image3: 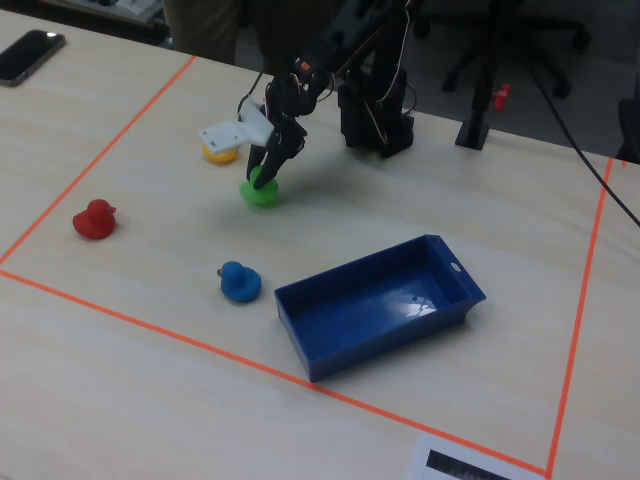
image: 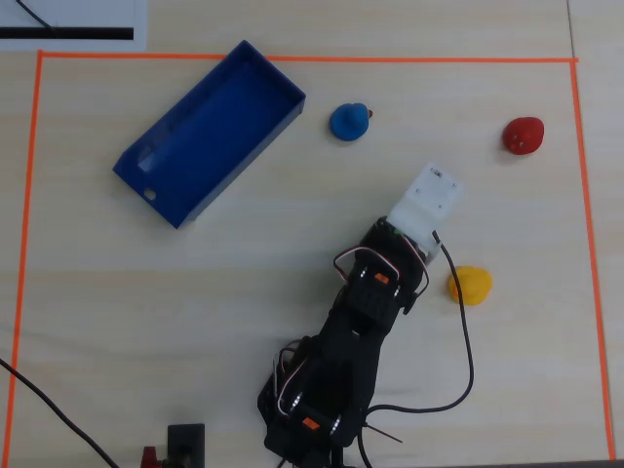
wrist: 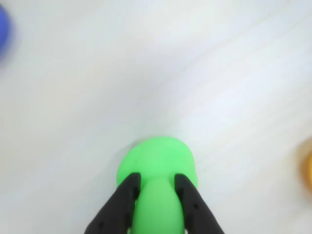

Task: Grasp green duck and put it into box.

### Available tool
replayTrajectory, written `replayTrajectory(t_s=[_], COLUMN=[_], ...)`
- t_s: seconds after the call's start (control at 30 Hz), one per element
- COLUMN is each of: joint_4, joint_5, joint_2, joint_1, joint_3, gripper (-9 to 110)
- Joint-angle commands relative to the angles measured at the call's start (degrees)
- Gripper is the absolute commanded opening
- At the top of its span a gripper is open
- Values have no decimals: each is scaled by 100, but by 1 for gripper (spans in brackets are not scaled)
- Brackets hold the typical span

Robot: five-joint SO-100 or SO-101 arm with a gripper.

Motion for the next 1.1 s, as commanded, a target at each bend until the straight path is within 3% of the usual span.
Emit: replayTrajectory(t_s=[0.0,0.2,0.37,0.67,1.07], joint_4=[1784,3507,3876,3217,1898], joint_5=[1512,3190,3999,4263,4298], joint_2=[53,-167,-1037,-3120,-4887], joint_1=[-686,-2522,-3797,-4482,-4579], joint_3=[-2241,-4430,-5643,-6838,-6864], gripper=[0,0,0,0,1])
